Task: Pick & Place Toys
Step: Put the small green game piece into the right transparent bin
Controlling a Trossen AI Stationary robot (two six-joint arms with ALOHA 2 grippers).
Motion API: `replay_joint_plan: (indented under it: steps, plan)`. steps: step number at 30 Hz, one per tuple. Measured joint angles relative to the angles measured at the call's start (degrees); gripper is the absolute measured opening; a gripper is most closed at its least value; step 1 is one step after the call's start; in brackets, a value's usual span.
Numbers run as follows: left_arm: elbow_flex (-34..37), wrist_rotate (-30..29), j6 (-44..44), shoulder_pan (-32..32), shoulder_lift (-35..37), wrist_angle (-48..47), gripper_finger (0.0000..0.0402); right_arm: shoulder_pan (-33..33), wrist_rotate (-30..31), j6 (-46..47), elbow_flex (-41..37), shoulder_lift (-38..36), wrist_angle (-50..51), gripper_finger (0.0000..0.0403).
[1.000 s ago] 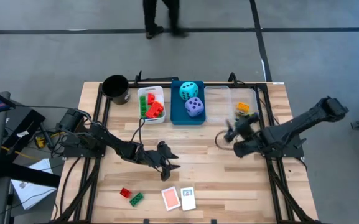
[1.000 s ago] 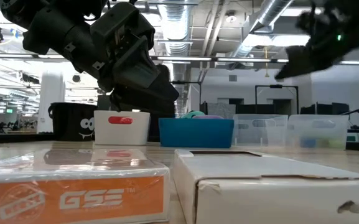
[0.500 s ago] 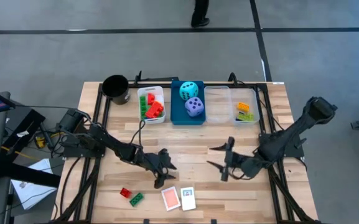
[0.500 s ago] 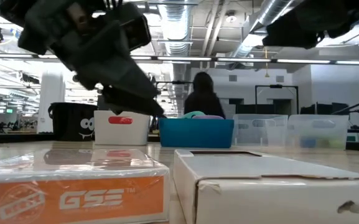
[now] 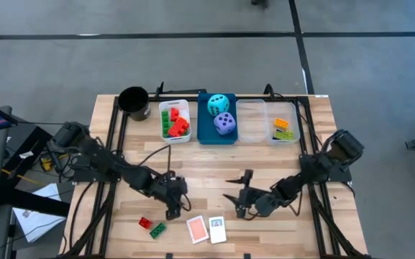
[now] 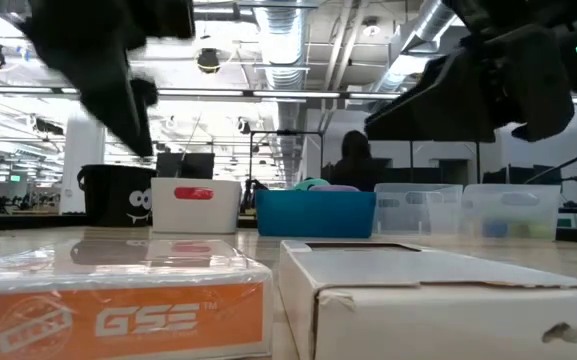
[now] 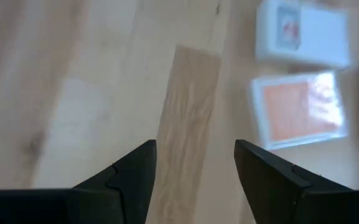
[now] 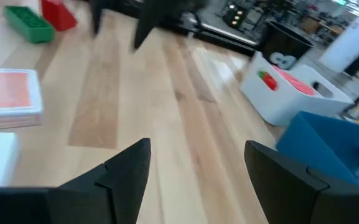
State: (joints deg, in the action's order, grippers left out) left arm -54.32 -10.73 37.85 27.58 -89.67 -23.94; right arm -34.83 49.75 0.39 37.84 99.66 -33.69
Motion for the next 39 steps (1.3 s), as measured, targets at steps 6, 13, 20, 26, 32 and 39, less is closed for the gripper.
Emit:
replay_joint_plan:
  steps: [6, 13, 20, 26, 32, 39]
  plan:
    - [-3.4, -2.4, 7.9, 5.2, 3.2, -3.7, 0.0209, 0.0, -2.4, -2.4, 5.6, 3.8, 3.4, 0.0255]
    - [-3.9, 0.2, 22.6, 11.9, 1.4, -4.4, 0.0209, 0.5, -2.4, -1.8, 8.0, 4.7, 9.0, 0.0255]
    - [-3.9, 4.6, 34.1, 15.2, -2.2, -4.8, 0.0209, 1.3, -2.1, -0.4, 7.9, 4.7, 9.7, 0.0255]
    - [-3.9, 14.1, 39.1, 15.3, -6.2, -5.3, 0.0209, 1.7, -2.1, 1.1, 7.8, 4.7, 9.9, 0.0255]
    - [-3.9, 14.8, 39.2, 15.2, -8.2, -5.6, 0.0209, 1.6, -2.1, 1.1, 7.9, 4.7, 10.0, 0.0255]
    - [-3.8, 14.6, 40.9, 15.2, -8.7, -6.9, 0.0209, 1.6, -2.1, 1.1, 7.8, 4.7, 10.2, 0.0255]
